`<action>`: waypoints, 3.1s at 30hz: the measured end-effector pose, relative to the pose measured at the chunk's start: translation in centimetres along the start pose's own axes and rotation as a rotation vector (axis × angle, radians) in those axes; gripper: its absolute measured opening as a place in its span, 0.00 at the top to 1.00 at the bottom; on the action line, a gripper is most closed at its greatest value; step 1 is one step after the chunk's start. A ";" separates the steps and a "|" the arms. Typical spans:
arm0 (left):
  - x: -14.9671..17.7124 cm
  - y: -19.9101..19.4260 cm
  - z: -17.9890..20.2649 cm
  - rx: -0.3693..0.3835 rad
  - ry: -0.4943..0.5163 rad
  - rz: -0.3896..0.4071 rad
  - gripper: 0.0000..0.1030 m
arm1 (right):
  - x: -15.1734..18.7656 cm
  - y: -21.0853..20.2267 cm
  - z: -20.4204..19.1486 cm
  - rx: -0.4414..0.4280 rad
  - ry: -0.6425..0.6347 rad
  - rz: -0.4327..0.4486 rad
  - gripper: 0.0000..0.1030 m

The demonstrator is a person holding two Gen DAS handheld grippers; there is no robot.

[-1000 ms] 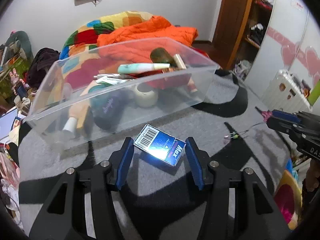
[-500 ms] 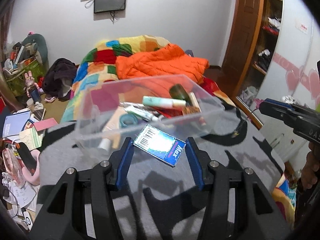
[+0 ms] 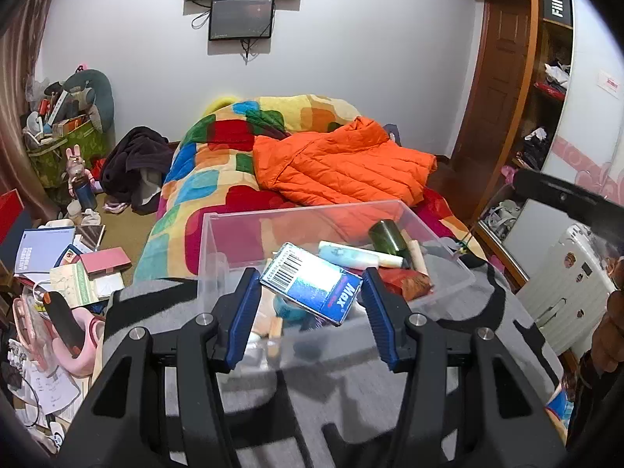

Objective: Organize objects

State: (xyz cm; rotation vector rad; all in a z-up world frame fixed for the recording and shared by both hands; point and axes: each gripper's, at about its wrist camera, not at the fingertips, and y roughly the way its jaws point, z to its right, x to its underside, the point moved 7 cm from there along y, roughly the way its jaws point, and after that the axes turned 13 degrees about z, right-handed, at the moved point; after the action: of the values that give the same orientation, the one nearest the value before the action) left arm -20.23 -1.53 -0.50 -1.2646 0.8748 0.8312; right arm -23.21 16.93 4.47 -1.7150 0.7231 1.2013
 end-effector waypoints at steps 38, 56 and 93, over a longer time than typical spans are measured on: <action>0.5 -0.3 -0.4 -0.033 -0.025 0.004 0.18 | 5.9 5.0 0.0 -0.050 0.026 -0.210 0.53; 2.6 -6.4 1.5 -0.031 -0.002 0.087 0.03 | 7.8 -1.6 -0.6 -0.013 -0.051 -0.087 0.26; 5.2 -6.5 2.3 -0.021 -0.012 0.043 0.03 | 9.8 -2.7 -1.2 -0.038 -0.011 -0.121 0.25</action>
State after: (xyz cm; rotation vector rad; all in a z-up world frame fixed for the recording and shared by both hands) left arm -11.90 0.23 -2.13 -1.2613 0.8889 0.8832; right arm -16.94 17.24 -3.59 -1.7561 0.5850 1.1460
